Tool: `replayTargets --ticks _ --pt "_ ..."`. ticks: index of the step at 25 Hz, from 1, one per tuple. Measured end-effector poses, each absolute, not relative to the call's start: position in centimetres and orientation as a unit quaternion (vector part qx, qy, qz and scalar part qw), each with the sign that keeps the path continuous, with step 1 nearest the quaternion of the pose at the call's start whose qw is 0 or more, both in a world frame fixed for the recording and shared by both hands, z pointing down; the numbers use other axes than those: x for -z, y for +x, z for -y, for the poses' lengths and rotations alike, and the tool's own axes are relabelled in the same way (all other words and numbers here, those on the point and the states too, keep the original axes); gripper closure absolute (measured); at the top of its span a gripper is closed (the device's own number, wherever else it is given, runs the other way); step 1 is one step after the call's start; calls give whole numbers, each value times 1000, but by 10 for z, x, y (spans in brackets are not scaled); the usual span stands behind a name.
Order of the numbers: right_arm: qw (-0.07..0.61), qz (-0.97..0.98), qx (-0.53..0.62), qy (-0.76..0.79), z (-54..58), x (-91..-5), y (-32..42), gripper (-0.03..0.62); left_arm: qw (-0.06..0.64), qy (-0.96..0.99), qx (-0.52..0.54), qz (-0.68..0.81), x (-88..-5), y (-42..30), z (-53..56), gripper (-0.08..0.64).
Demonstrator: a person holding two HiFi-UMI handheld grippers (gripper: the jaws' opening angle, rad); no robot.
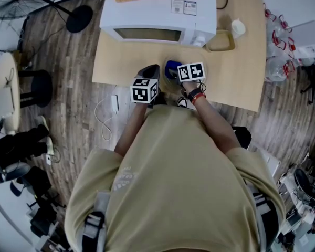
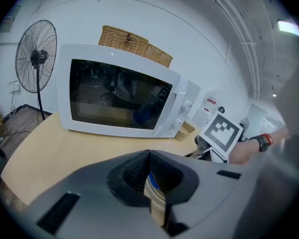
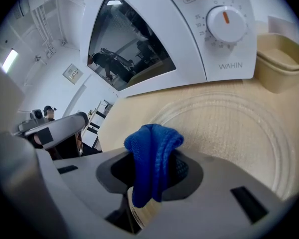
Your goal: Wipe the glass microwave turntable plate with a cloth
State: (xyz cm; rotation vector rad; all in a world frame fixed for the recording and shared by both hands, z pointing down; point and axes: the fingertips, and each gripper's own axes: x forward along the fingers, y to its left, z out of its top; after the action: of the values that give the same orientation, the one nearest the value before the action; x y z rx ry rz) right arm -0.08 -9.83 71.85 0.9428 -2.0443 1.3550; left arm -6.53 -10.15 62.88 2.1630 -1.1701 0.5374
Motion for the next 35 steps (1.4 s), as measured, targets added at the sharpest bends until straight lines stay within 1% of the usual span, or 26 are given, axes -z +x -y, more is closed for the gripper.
replayTargets --ticks 26,35 --pt "225 729 -514 393 88 -718 60 463 290 844 -218 396 -628 -12 97 543" --pt "209 714 -522 418 83 -718 87 463 285 859 -226 361 -630 17 96 543"
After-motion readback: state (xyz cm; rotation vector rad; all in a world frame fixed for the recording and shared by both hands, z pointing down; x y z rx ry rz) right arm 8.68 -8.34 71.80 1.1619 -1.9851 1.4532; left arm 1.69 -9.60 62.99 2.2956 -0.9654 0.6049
